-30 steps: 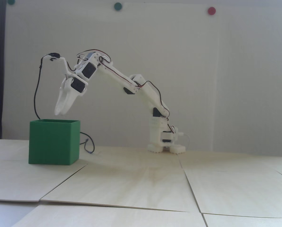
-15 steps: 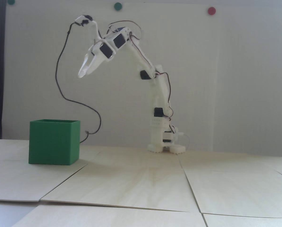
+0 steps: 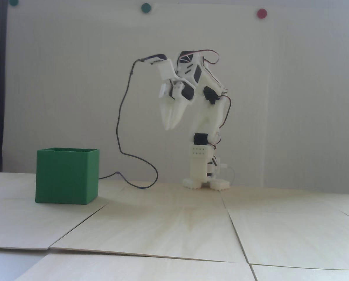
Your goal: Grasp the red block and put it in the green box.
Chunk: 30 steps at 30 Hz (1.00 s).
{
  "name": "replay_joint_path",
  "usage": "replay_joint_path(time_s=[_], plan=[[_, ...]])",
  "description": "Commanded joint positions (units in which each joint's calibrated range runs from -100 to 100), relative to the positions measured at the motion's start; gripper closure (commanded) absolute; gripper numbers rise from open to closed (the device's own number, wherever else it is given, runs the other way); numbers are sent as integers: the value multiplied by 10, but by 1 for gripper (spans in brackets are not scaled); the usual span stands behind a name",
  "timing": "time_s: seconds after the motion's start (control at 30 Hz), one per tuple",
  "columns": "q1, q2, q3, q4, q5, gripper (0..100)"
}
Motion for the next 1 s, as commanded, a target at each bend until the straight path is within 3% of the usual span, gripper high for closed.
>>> replay_joint_path(time_s=[0.0, 0.23, 0.37, 0.67, 0.97], plan=[[-63, -159, 206, -55, -4, 98], [-142, -363, 501, -94, 1, 98], [-178, -453, 589, -87, -3, 98], [-178, -551, 741, -87, 0, 98], [-181, -583, 751, -20, -3, 97]])
